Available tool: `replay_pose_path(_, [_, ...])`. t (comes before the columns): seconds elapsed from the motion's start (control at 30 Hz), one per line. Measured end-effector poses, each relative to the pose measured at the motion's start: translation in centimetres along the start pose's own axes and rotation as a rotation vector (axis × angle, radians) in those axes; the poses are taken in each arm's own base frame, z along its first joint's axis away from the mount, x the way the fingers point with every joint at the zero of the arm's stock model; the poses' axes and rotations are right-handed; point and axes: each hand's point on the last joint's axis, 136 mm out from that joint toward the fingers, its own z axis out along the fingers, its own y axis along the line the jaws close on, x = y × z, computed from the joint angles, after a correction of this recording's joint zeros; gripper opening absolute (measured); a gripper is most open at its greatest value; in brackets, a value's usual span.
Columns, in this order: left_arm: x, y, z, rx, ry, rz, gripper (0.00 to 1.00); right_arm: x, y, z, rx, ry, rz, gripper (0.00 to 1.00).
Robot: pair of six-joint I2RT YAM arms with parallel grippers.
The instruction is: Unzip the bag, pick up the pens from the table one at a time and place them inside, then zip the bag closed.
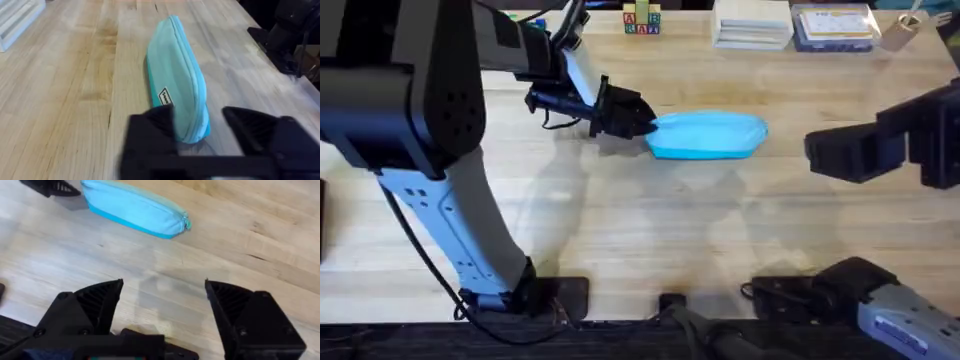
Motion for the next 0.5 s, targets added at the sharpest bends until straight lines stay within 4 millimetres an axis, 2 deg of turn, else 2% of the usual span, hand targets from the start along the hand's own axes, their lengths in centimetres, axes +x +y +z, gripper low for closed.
replay_pose_path(0.03, [-0.02, 0.0, 0.0, 0.0, -0.001, 0.002, 0.168, 0.12, 0.0, 0.0, 0.0, 0.005, 0.0, 0.997])
replay_pose_path(0.17, [-0.15, 0.04, -0.15, -0.004, -0.011, -0.001, 0.805, 0.37, 0.03, 0.0, -0.002, 0.015, -0.001, 0.997])
replay_pose_path(0.2, [-0.19, 0.04, -0.18, -0.004, -0.013, -0.004, 0.936, 0.37, 0.03, 0.0, -0.002, 0.015, -0.001, 0.997])
replay_pose_path(0.27, [-0.18, 0.08, -0.24, -0.006, -0.014, -0.004, 0.988, 0.37, 0.03, 0.0, -0.002, 0.015, -0.001, 0.997])
replay_pose_path(0.5, [-0.24, 0.09, -0.27, -0.007, -0.017, -0.005, 0.992, 0.37, 0.03, 0.0, -0.002, 0.015, -0.001, 0.997])
